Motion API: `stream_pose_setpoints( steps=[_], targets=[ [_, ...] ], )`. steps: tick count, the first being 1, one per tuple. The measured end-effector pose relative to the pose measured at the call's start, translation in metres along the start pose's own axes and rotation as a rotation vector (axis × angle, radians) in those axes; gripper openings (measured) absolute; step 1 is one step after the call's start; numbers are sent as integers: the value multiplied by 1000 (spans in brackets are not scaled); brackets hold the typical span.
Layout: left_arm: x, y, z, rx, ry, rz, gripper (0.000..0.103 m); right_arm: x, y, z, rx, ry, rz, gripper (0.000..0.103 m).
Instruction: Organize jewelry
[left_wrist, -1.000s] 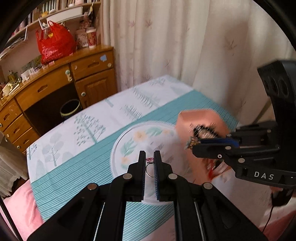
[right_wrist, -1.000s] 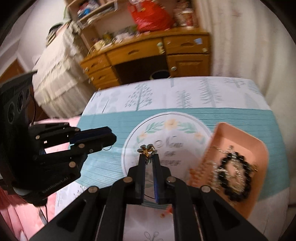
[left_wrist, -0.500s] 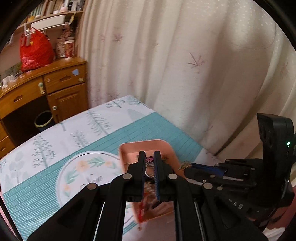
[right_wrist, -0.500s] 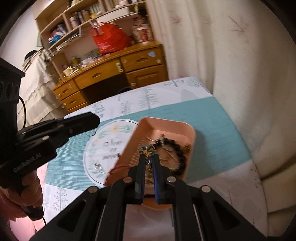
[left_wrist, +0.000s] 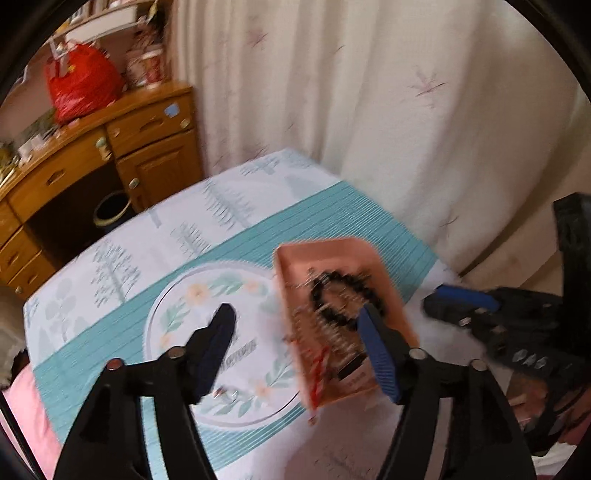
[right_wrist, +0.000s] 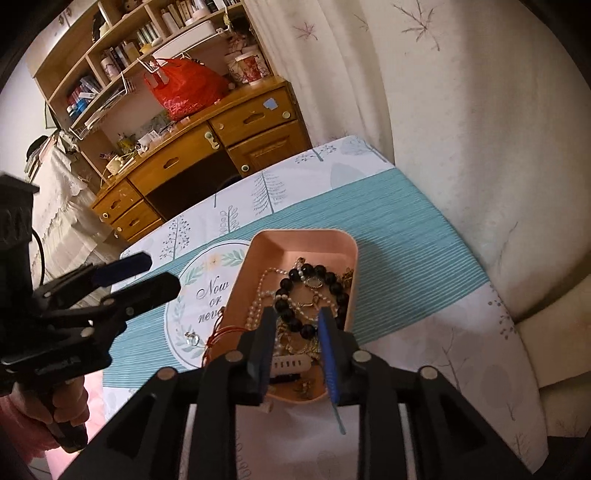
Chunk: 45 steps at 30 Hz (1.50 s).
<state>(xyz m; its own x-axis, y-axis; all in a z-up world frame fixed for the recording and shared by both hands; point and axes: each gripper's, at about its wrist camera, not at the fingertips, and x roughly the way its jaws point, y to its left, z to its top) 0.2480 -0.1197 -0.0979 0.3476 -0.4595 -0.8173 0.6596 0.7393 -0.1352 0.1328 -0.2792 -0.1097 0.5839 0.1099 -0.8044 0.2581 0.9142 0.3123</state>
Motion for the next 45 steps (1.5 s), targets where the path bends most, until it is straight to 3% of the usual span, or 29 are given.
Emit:
stream_pose_setpoints(
  steps=[5,9,13,17,19,21,27,35,38,41,45],
  targets=[
    [13,26,-32,-58,85,62,82,9,1,-8,108,52,64,36],
    [26,42,-60,-90,130,105,81,18,8,-19,132,83,43,52],
    [36,53,-80,-120,112,149,81,23,17,-28,81,71,-67,53],
    [49,54,-92,-100,76,233,81,23,15,-30,68,62,-96,53],
    [56,53,-96,-82,71,259,78,23,12,-30,68,62,-110,53],
    [65,52,-96,-76,79,265,67,23,8,-30,71,64,-127,53],
    [77,48,-97,-60,70,272,64,18,-1,-32,89,68,-152,53],
    [77,50,-97,-76,53,186,40,16,-8,-37,124,86,-162,53],
    [77,49,-97,-81,46,193,33,14,-9,-41,135,90,-166,53],
    [77,49,-98,-84,42,196,20,12,-11,-46,151,93,-164,53],
    [77,50,-98,-87,41,197,17,10,-10,-50,153,94,-163,53]
  ],
)
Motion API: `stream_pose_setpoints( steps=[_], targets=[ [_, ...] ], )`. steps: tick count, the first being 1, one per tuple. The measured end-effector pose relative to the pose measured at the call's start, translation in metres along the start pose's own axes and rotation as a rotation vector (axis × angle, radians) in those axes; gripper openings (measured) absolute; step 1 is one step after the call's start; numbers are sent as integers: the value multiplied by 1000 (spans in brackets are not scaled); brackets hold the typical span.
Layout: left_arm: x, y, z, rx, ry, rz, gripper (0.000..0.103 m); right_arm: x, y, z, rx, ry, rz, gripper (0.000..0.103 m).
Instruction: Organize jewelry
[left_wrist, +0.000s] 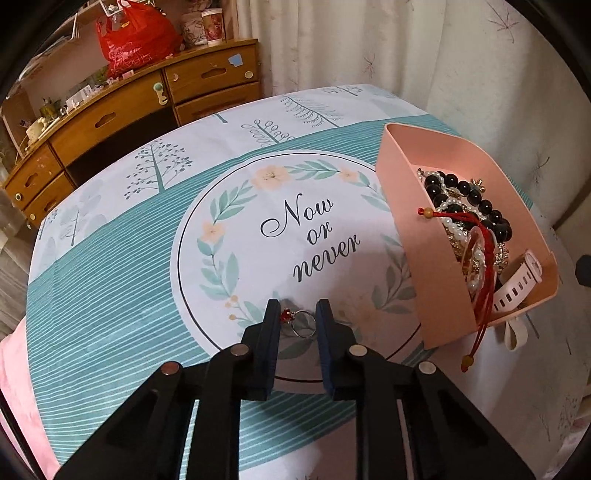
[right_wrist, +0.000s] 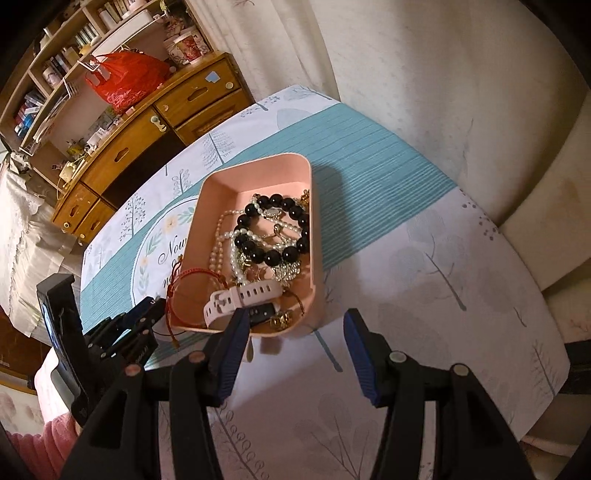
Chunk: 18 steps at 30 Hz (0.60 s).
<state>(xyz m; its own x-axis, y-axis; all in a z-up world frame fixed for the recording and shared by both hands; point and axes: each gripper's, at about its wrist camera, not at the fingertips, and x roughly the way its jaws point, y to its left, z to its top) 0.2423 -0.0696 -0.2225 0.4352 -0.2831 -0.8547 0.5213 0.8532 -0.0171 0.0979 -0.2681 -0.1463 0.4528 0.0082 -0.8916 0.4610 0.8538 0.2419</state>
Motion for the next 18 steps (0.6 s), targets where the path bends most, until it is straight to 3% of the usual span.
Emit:
stream_pose_setpoints(
  steps=[5,11,18],
  targets=[
    [-4,4,4,-41,13,-15,6,-3,0,-5,5,7,1,53],
    [-20,7,10,-66,20,-16,6,-20,-3,-11,28,-21,3,53],
    [-66,-9,29,-31,-43,-50,6,-54,-7,-13,18,-96,-7,53]
  ],
)
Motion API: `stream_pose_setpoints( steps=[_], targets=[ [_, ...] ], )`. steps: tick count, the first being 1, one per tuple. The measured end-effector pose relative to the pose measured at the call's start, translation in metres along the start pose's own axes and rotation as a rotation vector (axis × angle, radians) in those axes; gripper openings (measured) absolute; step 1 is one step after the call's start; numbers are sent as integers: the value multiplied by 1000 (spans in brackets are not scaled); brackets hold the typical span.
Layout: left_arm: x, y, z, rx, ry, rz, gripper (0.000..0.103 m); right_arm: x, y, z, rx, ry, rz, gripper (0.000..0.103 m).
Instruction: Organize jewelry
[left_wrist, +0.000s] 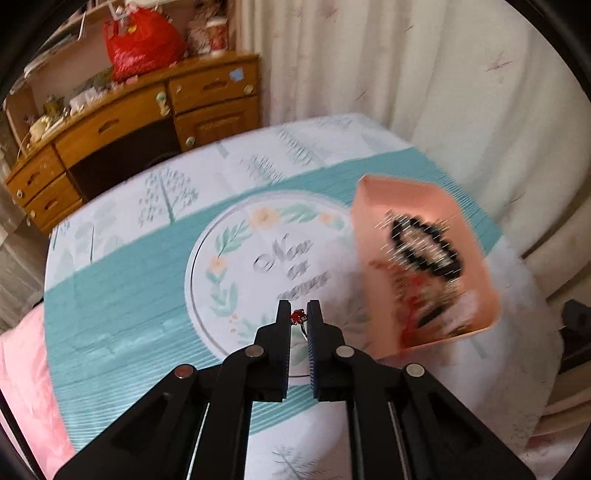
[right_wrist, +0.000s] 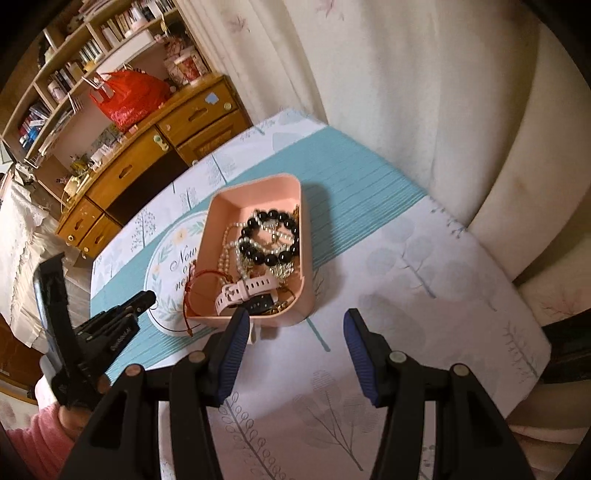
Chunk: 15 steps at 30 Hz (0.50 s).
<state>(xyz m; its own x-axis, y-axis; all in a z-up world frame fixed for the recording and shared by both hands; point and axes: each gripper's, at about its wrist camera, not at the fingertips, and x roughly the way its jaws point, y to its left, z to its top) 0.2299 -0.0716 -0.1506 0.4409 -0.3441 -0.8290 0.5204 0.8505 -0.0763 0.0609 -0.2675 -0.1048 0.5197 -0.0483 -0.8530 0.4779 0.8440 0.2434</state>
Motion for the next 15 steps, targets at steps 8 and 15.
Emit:
stream_pose_setpoints(
  steps=[8,15],
  targets=[
    [-46,-62,38,91,-89,-101,6,-28,-7,-6,-9,-43,16,53],
    [-64,-112,65,108,-77,-177,49,-51,-13,-21,-17,-42,39,53]
  ],
)
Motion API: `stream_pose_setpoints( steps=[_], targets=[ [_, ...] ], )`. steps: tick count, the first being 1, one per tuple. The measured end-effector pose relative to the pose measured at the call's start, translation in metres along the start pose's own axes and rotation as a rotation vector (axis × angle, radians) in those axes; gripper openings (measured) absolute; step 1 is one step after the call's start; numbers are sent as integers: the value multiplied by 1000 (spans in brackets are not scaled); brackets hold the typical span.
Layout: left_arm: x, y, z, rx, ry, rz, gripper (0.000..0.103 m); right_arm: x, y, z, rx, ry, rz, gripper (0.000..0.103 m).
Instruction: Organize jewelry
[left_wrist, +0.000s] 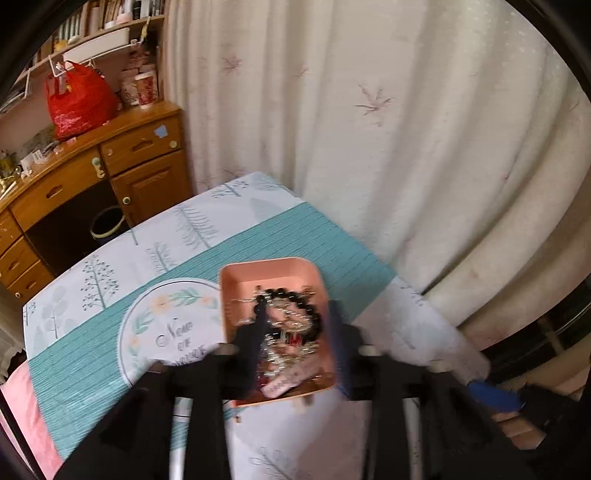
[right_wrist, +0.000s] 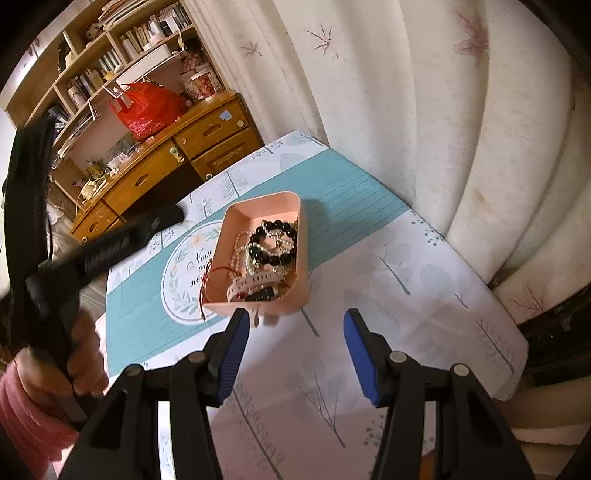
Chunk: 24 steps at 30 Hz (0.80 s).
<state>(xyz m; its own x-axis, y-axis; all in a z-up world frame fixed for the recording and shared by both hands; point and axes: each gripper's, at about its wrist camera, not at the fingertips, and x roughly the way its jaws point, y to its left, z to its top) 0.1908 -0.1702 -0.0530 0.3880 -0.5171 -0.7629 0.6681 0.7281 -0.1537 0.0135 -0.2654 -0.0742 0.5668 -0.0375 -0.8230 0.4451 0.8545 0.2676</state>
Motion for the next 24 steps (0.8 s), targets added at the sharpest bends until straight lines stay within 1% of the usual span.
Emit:
stream_pose_setpoints(
  steps=[2,3,4,5,7,8,9,10,11,13,14,15,16,18,19,21,22,24],
  targets=[
    [-8,-5,3,-23,-36,-23,52,-5,-2,-3,3,5,14,54],
    [-13,-8,5,-39,-38,-26,61,-9,-3,-4,-8,14,20,57],
    [-15,-10,5,-47,-28,-21,66,-12,-3,-5,-19,18,21,62],
    [-19,-11,5,-62,-7,-8,70,-15,-3,-5,-31,21,23,64],
    [-29,-12,3,-85,20,21,72,-22,-4,-3,-60,27,31,69],
    [-35,-13,0,-99,47,59,80,-24,-4,-2,-77,37,36,71],
    [-39,-14,-3,-107,66,89,88,-24,-4,0,-92,49,40,75],
    [-46,-15,-10,-119,99,139,90,-24,-4,3,-118,71,48,80],
    [-51,-15,-16,-121,124,174,90,-24,-3,4,-145,90,52,81],
    [-61,-18,-30,-123,155,220,90,-21,-1,7,-220,129,60,86],
    [-71,-22,-41,-128,159,255,90,-20,-1,8,-246,144,79,87],
    [-77,-26,-49,-136,156,283,90,-17,-1,8,-277,173,130,89],
    [-82,-30,-56,-143,158,314,91,-16,-2,7,-286,191,164,91],
    [-91,-38,-74,-188,201,400,102,-13,-4,7,-300,252,180,91],
    [-94,-42,-80,-216,218,417,102,-15,-5,6,-308,273,189,92],
    [-95,-48,-96,-286,275,424,102,-21,-5,2,-354,275,209,95],
    [-94,-50,-101,-306,290,433,102,-23,-6,-1,-392,280,214,96],
    [-95,-55,-116,-377,305,464,102,-23,-8,-7,-436,300,203,96]
  ],
)
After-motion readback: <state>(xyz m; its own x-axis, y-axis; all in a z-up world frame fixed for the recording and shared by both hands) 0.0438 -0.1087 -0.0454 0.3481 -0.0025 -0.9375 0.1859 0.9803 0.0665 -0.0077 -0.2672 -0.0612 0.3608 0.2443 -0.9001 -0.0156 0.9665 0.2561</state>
